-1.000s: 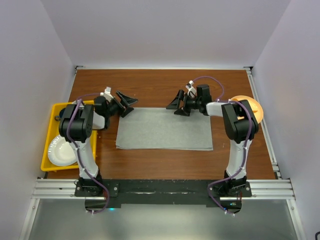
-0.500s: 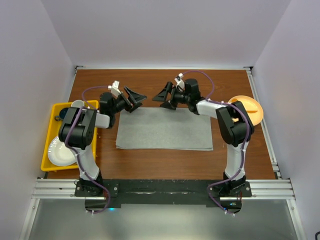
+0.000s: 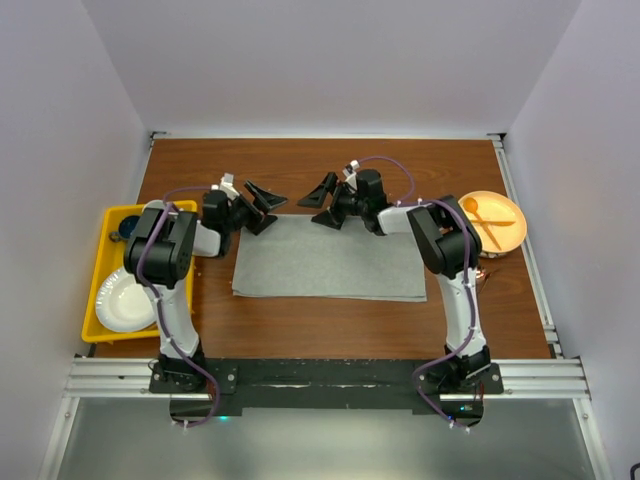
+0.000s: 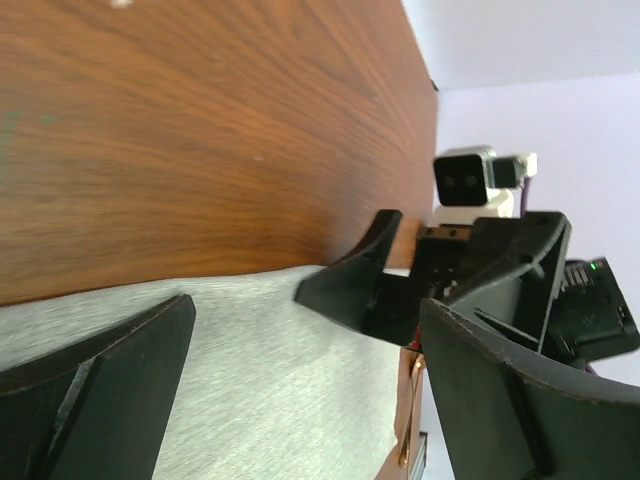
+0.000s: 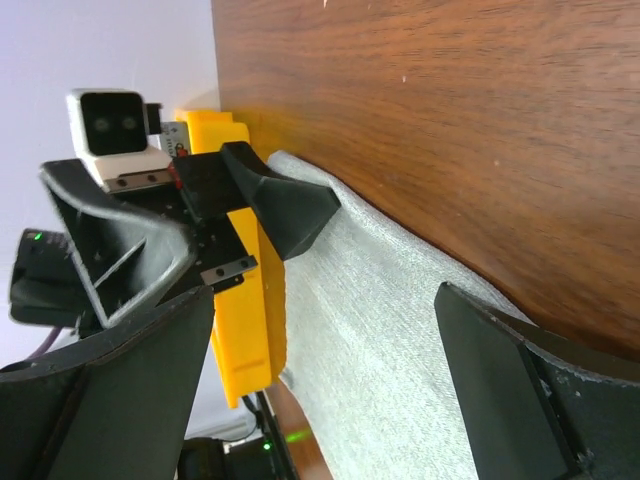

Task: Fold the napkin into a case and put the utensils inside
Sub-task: Smooth out the rectangle-folded napkin at the center of the board.

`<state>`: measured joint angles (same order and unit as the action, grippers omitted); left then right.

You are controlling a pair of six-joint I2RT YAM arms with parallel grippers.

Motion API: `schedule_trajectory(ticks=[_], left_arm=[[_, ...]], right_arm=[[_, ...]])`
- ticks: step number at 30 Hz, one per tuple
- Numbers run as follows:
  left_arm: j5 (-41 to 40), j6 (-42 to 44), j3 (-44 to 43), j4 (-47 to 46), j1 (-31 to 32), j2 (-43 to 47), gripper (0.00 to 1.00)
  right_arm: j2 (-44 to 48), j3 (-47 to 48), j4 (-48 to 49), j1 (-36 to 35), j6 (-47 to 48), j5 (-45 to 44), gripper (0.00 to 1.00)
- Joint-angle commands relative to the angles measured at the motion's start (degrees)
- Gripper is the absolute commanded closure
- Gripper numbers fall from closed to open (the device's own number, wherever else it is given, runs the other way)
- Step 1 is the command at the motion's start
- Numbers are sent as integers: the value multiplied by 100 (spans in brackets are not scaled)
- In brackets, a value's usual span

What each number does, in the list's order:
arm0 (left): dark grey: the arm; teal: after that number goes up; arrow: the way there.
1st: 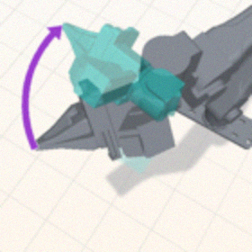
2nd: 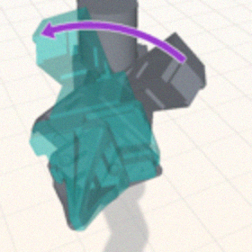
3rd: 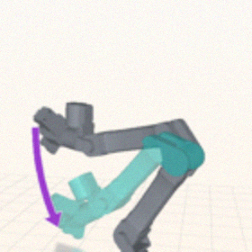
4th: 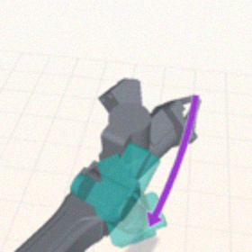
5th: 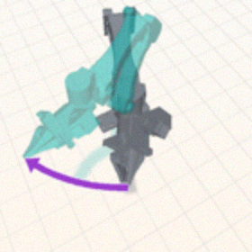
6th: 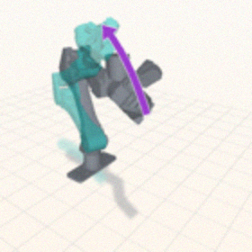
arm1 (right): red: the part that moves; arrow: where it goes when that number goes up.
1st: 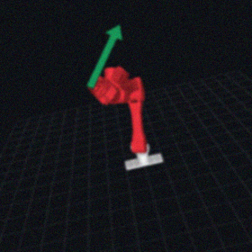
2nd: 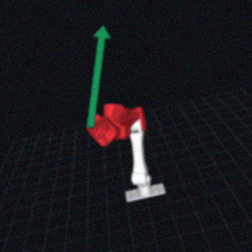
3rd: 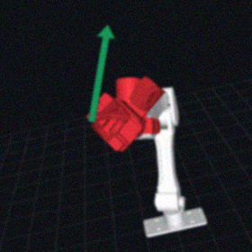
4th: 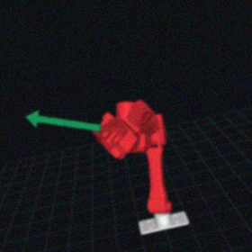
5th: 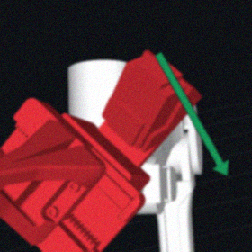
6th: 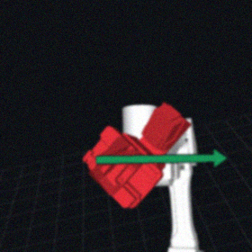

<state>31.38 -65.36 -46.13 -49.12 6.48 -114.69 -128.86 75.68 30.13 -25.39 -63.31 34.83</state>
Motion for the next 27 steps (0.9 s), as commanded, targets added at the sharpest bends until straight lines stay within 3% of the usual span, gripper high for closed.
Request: schedule_trajectory(ticks=[1, 14, 27], left_arm=[[-377, 208, 34, 394, -191, -44, 0], [-483, 445, 87, 667, -375, -53, 0], [-369, 569, 78, 650, -525, -114, 0]], right_arm=[[141, -368, -68, 305, 301, -126, 2], [809, -1029, -1386, 1606, 1865, 384, 2], [898, -1178, -2380, 2740, 3263, 648, 2]])
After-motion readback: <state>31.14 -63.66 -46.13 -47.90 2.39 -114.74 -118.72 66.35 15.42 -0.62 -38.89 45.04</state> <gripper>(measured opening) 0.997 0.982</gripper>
